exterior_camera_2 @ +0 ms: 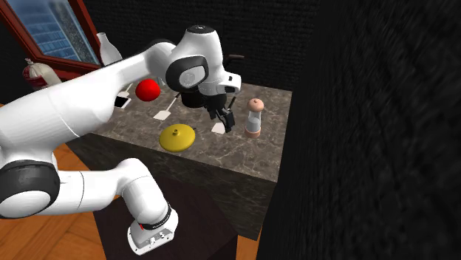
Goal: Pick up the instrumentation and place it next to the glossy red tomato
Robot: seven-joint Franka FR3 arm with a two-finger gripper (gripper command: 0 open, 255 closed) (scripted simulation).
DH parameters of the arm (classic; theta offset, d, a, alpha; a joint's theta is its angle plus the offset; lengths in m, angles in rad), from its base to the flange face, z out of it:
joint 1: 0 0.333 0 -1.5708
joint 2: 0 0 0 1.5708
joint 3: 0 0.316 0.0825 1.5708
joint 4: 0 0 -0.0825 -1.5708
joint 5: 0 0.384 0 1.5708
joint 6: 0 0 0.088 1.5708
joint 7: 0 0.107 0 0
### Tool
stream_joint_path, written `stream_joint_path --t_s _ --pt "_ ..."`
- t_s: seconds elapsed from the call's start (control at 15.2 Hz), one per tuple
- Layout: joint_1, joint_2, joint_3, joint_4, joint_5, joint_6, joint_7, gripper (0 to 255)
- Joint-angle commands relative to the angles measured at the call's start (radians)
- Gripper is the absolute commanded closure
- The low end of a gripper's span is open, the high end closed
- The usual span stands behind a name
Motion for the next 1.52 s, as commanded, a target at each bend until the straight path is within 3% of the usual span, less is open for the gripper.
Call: stream_joint_path --t_s 0.0,0.4,0.86,1.45 --pt "0.000 0.000 0.000 0.000 0.000 0.000 0.000 0" --pt "0.016 0.292 -0.060 0.276 0.078 -0.038 -0.041 0" --pt "0.022 0.633 -0.127 0.663 0.203 -0.158 -0.098 0" --pt "0.026 0.602 -0.117 0.527 0.201 -0.051 -0.097 0"
